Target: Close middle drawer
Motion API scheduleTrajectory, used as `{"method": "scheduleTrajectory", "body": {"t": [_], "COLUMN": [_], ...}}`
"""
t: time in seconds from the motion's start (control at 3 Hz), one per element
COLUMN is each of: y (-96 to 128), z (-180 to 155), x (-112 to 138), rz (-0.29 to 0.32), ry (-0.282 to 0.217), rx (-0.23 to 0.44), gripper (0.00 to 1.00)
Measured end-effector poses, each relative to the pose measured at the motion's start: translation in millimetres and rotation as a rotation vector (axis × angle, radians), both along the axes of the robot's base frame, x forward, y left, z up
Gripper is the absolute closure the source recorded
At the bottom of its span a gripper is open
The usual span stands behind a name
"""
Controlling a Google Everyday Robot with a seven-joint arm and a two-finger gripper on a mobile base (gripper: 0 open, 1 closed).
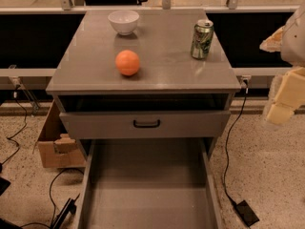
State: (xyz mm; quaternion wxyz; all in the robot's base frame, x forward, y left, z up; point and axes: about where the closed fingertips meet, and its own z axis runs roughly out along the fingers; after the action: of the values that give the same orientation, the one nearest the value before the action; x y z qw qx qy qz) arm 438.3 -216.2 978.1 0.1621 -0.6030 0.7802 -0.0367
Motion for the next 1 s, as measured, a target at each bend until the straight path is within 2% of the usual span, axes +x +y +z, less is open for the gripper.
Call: {"method": "scheduleTrajectory", "body": {"t": [0.33,0.67,1.0], "y": [0.0,1.5,-6.1], "z": [0.0,1.3,-11.2], "x": [0.0,-2.9,-21.4], "rz": [0.000,0.004,-0.011], "ry": [0.000,-0.043,-0.092], "rx": [0.000,0.013,0.038], "gripper": [0.00,0.00,0.00]}}
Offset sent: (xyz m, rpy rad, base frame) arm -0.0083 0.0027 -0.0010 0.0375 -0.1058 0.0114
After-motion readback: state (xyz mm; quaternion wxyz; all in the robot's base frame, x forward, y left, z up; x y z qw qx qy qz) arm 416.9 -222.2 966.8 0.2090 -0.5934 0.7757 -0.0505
